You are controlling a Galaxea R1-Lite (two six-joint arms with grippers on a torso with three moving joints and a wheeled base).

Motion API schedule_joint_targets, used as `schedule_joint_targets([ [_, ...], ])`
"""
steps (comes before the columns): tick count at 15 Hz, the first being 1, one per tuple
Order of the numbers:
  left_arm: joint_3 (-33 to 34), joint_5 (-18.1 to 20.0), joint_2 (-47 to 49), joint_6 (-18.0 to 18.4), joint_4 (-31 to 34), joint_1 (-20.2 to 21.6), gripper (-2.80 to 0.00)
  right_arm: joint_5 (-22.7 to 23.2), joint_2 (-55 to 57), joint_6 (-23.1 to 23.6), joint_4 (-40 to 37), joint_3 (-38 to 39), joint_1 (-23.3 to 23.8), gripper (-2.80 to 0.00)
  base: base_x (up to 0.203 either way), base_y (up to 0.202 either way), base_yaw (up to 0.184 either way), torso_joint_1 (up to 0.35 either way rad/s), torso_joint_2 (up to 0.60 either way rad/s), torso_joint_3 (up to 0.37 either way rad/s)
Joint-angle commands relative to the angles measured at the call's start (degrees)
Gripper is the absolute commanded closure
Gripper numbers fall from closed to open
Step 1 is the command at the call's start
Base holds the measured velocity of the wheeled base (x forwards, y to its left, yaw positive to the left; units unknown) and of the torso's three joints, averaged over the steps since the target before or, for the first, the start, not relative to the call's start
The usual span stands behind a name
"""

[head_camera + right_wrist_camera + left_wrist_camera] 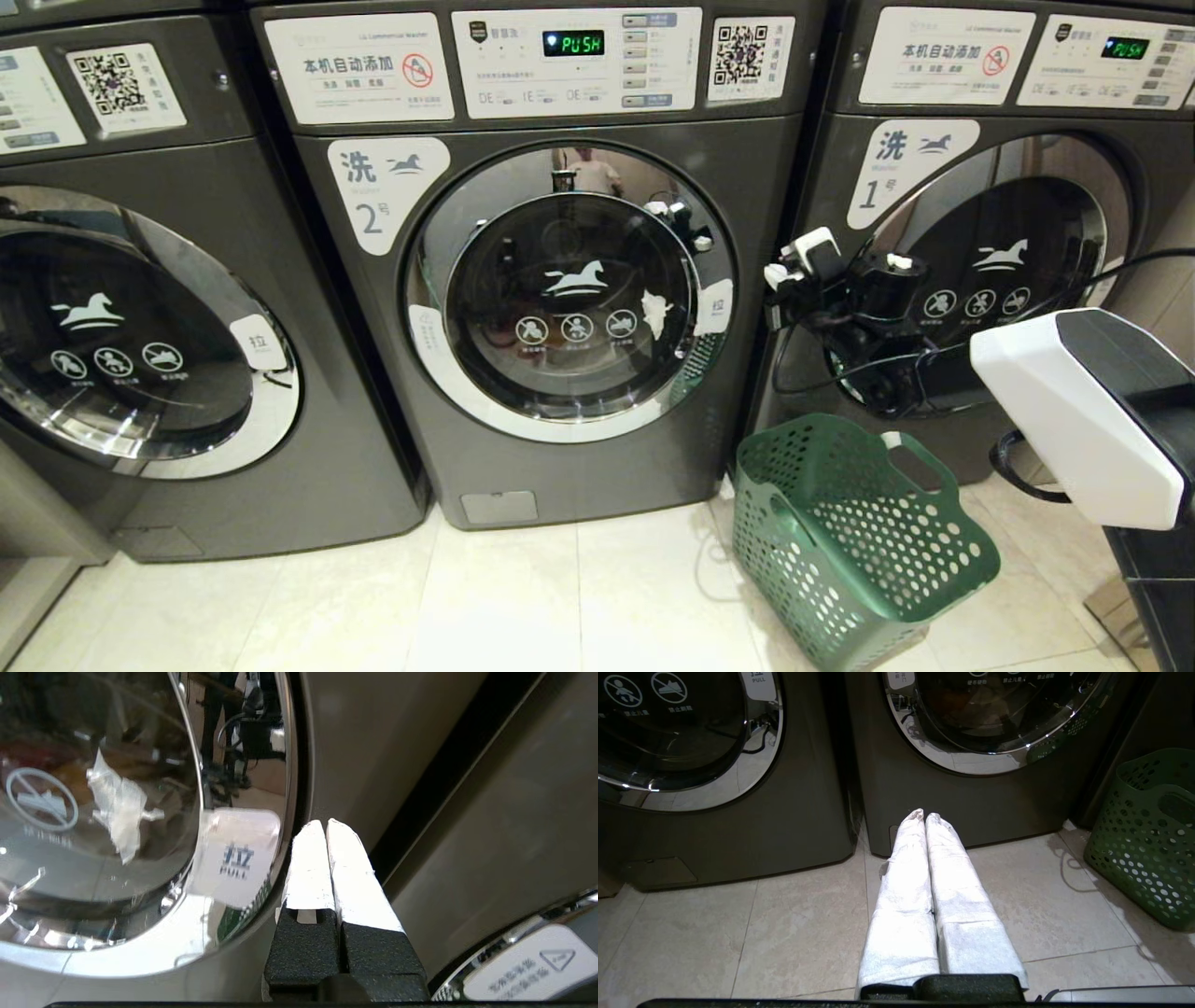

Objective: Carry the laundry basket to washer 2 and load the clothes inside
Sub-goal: Press the washing machine door tightly with the right hand

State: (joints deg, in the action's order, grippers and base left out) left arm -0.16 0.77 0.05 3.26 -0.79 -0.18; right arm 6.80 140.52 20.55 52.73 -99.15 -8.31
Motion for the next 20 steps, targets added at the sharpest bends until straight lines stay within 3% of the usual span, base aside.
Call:
schedule_joint_targets([
  [1,0.51,-0.06,-0.14,0.00,0.00,0.01,0.00,0.05,-1.45,0.33,0.81,2.12,-0.27,0.00,0.000,0.000,0.000,0.000,0.00,0.000],
  [6,0.60,0.02,-0.14,0.35,0.00,0.01,0.00,0.02,-2.18,0.37,6.30,9.53,-0.27,0.00,0.000,0.000,0.000,0.000,0.00,0.000],
  [11,0.60,0.02,-0.14,0.44,0.00,0.01,0.00,0.05,-2.57,0.37,6.82,10.29,-0.21,0.00,0.000,0.000,0.000,0.000,0.00,0.000],
  [16,0.60,0.02,-0.14,0.44,0.00,0.01,0.00,0.11,-2.72,0.37,7.86,12.54,-0.89,0.00,0.178,0.000,-0.001,0.000,0.00,0.003],
  [20,0.60,0.02,-0.14,0.26,0.00,0.01,0.00,0.44,-5.43,0.32,11.28,22.91,-1.71,0.00,0.055,0.000,0.002,0.005,0.00,-0.001],
])
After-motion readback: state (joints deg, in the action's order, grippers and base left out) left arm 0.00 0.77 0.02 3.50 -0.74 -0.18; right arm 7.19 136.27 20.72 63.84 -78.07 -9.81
